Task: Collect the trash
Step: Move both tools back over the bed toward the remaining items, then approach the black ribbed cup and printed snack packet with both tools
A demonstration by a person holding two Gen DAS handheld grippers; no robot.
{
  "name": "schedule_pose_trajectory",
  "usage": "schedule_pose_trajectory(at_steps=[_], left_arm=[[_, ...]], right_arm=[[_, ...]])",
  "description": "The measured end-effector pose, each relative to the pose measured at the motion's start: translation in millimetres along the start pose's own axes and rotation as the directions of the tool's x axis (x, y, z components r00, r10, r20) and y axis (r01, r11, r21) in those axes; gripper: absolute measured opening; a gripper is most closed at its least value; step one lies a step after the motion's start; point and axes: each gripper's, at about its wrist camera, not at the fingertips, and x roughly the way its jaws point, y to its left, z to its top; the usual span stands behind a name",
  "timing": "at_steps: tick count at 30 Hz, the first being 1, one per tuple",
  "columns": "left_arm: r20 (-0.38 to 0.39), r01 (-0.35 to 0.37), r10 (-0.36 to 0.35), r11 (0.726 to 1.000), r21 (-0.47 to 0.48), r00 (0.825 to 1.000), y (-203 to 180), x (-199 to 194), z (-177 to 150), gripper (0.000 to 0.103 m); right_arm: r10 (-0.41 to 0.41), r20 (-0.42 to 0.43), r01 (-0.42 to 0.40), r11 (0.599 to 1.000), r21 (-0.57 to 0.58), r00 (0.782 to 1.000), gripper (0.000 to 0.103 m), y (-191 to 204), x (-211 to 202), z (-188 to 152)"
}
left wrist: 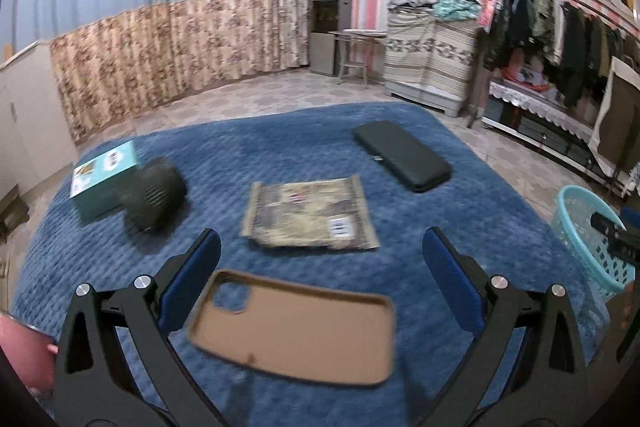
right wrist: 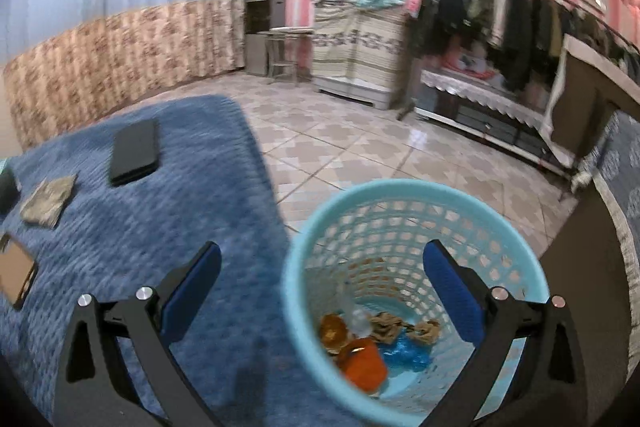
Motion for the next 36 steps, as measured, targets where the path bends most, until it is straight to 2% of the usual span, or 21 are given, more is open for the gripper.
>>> schedule_pose_trajectory(at_steps=[6, 13, 20, 24, 36], left_arm=[[0.007, -0.051, 0.051, 0.998, -0.026, 0.999, 39, -9, -7, 0.098], [-0.004, -0.088, 0.088, 0.993, -0.077, 0.996, 84, -17, -20, 0.098], [-0.019, -0.128, 0.127, 0.984, -0.127, 0.992, 116, -18, -34, 0.098], [-0.020, -0.132, 0.130, 0.982, -0.134, 0.991, 122, -18, -35, 0.098], [-0.013, -0.138, 0.138, 0.983, -0.122, 0.990, 126, -17, -37, 0.098]], right_arm=[[0.096, 0.011, -0.096, 0.995, -0.014, 0.995, 0.099, 37, -16, -8], [0.127, -0.014, -0.128, 0.989, -0.068, 0.992, 0.099, 71, -21, -19], [0.143, -0.017, -0.143, 0.989, -0.031, 0.990, 0.099, 85, -20, -19], [0.117, -0.018, -0.118, 0.991, -0.061, 0.993, 0.099, 98, -22, -16], [0.141, -0.034, -0.144, 0.983, -0.111, 0.989, 0.099, 128, -22, -16]])
